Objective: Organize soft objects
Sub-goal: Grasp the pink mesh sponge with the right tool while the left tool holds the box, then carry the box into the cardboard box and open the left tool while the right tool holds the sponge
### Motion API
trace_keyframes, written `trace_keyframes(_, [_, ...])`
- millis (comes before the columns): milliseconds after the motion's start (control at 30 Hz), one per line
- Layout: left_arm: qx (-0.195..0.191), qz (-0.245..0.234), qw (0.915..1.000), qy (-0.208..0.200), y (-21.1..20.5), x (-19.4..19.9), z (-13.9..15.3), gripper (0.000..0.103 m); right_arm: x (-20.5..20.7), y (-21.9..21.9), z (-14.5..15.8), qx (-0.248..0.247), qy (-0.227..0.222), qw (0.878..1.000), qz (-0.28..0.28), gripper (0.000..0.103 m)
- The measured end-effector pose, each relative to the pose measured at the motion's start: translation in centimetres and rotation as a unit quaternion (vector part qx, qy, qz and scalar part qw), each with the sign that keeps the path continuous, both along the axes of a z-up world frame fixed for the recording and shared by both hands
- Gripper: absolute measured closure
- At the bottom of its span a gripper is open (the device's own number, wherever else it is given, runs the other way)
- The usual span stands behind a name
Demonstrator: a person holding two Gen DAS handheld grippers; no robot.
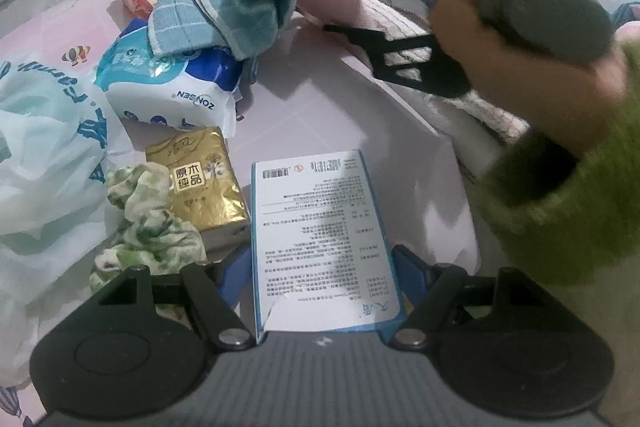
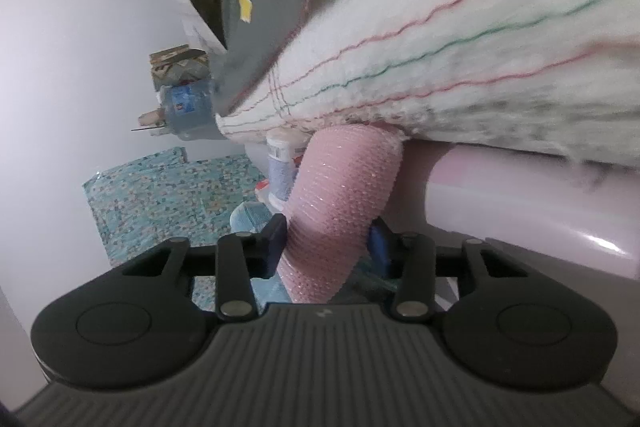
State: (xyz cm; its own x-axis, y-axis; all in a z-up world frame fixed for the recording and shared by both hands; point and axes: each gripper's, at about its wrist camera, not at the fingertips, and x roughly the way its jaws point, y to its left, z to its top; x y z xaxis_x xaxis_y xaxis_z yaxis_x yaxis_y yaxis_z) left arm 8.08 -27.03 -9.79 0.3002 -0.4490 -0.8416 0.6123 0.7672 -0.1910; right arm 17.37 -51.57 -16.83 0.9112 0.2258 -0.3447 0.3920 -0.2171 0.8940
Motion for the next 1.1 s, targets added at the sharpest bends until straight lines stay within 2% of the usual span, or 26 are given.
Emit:
trace_keyframes(433, [-0.051,0.001,0.9987,0.005,2.6,-1.1,2.3,0.028,-8.7,-1.8,1.9,-0.029,-0.041,0.999,-0.009,0.067])
trace_keyframes(633, [-0.081,0.011,0.9967,0.005,4.5,-1.4,3.2,0.028,-11.7,-3.0,4.5,-0.114,-0.050,0.992,-0.022,0.067])
trace_keyframes(767, [-0.104,0.016,0.9945,0.003,5.4,-1.4,4.0,0.028,-12.6,-3.5,6.0,-0.126,-0.077,0.989,-0.016,0.067])
trace_keyframes(900, [-0.126,0.022,0.9918,-0.004,6.7,-1.6,5.6,0.028,-12.8,-3.0,8.1,-0.144,-0.116,0.983,0.011,0.067])
trace_keyframes(1100, [-0.162,0.046,0.9851,-0.035,11.0,-2.5,9.9,0.028,-11.3,0.0,11.2,-0.152,-0.203,0.963,0.089,0.067])
